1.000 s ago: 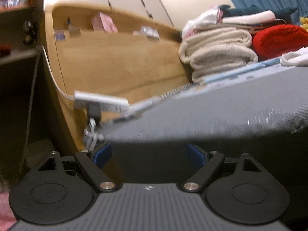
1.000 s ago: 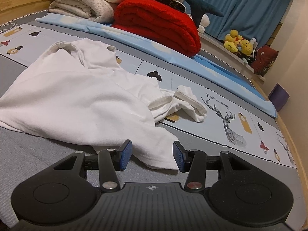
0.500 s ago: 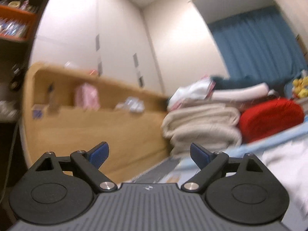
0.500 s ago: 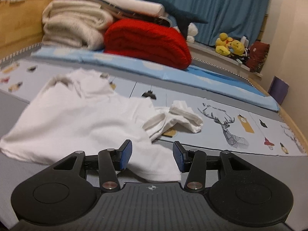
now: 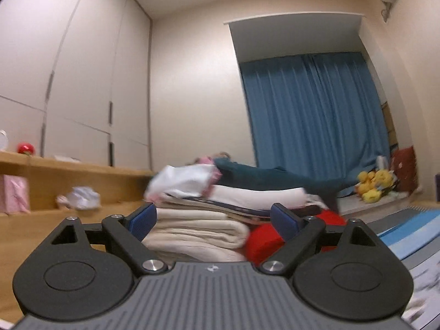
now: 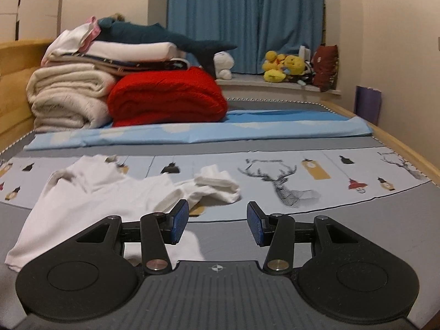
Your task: Fold small clothes
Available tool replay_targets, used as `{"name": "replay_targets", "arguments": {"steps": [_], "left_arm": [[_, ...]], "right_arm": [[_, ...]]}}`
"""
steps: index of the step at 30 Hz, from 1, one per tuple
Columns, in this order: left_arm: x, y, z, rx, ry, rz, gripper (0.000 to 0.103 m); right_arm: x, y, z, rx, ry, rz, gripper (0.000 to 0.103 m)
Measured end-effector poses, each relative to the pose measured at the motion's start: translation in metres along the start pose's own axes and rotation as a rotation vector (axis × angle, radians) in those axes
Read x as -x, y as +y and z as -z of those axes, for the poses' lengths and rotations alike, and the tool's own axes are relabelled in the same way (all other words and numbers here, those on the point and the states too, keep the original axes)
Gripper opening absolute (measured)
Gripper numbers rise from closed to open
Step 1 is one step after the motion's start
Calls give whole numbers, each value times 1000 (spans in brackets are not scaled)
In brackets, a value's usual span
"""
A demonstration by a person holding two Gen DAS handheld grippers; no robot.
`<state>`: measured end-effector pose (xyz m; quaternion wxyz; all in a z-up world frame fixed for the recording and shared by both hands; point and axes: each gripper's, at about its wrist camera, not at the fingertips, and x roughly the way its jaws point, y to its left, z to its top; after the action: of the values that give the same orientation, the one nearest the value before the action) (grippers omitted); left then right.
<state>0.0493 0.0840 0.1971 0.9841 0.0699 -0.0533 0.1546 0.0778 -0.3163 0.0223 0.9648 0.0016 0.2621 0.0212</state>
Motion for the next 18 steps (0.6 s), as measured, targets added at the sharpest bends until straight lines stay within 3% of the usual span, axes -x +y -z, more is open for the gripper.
{"name": "replay_targets", "arguments": {"steps": [7,13,16,18], "left_arm": [[2,-82,-36,94,84,153,81],[26,-95,-34,43,74,273,80],[26,-86,-9,28,137,312,67],[25,-80,22,4,185,332,49]], "right_arm": [[-6,-19,0,-76,14,26,49],[-16,-11,-6,-59,18,-4,48],[-26,-7,-11,-34,18,-17,47],[-38,-4,-14,-16,28,-16,43]]}}
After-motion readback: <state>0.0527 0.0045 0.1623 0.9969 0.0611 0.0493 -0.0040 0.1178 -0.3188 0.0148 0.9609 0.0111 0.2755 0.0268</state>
